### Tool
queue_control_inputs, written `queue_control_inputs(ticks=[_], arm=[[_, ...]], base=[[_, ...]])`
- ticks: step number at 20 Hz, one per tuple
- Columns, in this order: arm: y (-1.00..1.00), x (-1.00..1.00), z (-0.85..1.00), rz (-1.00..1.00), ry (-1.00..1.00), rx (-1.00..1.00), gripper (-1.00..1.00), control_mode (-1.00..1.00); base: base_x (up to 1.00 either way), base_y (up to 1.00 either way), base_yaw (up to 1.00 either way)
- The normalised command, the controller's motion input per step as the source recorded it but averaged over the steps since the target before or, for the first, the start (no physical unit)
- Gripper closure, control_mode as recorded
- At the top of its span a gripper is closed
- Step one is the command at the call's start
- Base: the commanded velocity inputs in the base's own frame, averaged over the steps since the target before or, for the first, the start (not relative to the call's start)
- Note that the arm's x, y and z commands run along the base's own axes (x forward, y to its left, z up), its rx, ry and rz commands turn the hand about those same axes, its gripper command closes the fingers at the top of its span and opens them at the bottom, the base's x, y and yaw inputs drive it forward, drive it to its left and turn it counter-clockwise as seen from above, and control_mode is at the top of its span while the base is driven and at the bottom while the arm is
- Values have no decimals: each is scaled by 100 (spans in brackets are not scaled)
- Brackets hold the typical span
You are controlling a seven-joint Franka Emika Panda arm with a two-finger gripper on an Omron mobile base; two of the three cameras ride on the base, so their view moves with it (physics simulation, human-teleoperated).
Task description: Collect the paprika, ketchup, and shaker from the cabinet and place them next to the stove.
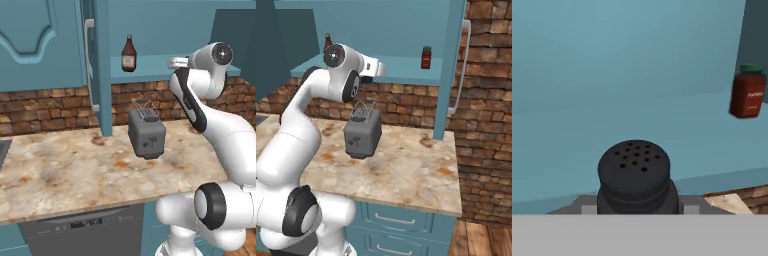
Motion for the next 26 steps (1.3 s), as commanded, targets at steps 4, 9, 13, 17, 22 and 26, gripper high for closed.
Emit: queue_control_inputs(ticks=[4,9,13,17,22,26], arm=[[0,-100,-23,0,-3,0,100,-100],[0,-100,-34,1,-6,-1,100,-100],[14,-100,-50,2,-14,-9,100,-100],[32,-100,-60,0,-6,-10,100,-100],[44,-85,-53,4,1,-8,100,-100],[60,-69,-42,11,2,-9,100,-100]], base=[[0,0,0],[0,0,0],[0,0,0],[0,0,0],[0,0,0],[0,0,0]])
